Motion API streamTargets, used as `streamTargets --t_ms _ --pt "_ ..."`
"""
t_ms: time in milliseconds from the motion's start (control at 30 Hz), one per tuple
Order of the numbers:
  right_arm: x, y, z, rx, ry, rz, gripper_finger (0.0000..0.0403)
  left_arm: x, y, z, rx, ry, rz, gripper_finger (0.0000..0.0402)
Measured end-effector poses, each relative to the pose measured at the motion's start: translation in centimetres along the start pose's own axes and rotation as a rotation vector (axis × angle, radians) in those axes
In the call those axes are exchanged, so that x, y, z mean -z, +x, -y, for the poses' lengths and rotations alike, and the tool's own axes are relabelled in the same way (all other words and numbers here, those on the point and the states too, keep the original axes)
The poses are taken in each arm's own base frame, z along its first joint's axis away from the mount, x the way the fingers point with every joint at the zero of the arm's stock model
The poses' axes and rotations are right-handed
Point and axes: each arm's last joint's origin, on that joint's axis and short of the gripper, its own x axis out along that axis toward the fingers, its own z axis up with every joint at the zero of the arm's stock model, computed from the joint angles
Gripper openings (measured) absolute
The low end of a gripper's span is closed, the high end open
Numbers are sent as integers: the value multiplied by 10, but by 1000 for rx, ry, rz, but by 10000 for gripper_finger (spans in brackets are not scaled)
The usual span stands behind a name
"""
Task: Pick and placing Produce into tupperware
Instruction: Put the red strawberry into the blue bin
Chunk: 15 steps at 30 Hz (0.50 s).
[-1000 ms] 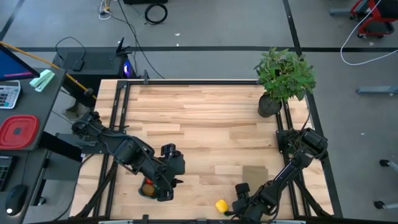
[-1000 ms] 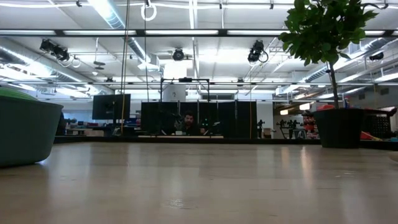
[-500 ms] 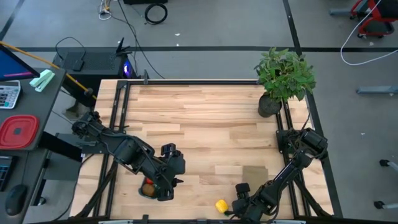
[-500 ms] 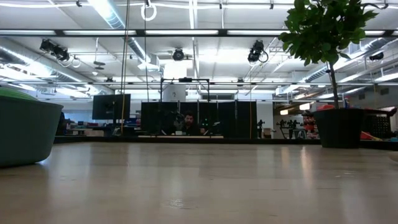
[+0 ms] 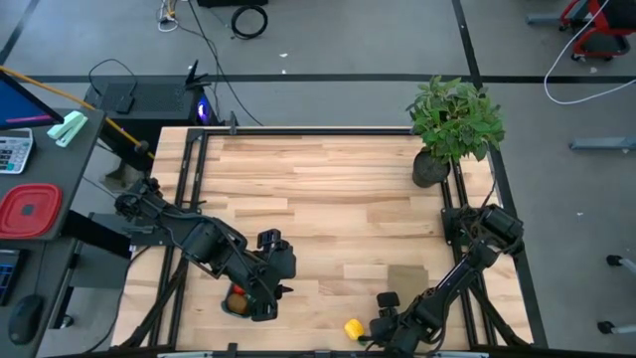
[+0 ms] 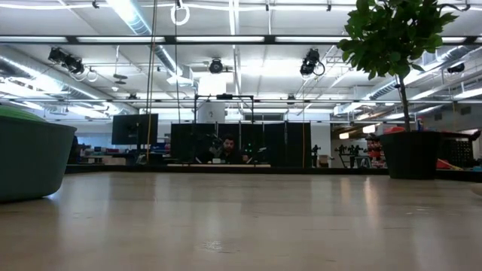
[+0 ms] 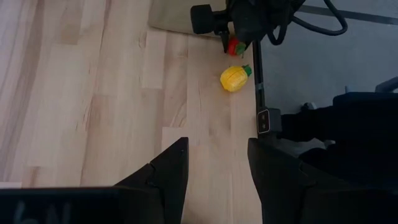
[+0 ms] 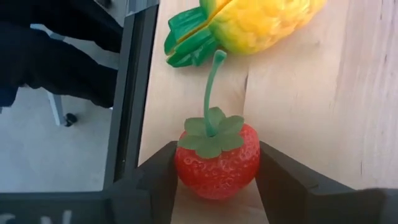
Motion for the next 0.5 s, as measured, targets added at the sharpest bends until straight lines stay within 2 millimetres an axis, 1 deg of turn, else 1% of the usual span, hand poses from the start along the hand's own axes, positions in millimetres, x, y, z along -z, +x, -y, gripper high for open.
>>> streamTargets --t_ms 67,133,200,267,367,500 --pt "-2 -1 1 -6 2 12 188 0 0 0 0 1 0 172" --pt "-9 -4 4 -2 16 55 195 0 0 0 0 0 0 172" --pt "-18 -13 7 4 14 120 200 0 0 0 -1 1 -1 172" --pt "-29 -22 10 -5 3 197 200 0 0 0 -2 9 -1 172" --pt "-47 -35 19 12 -3 308 193 0 0 0 -5 14 0 172" --pt "-81 -51 37 10 -8 516 190 0 0 -8 -46 43 -22 172"
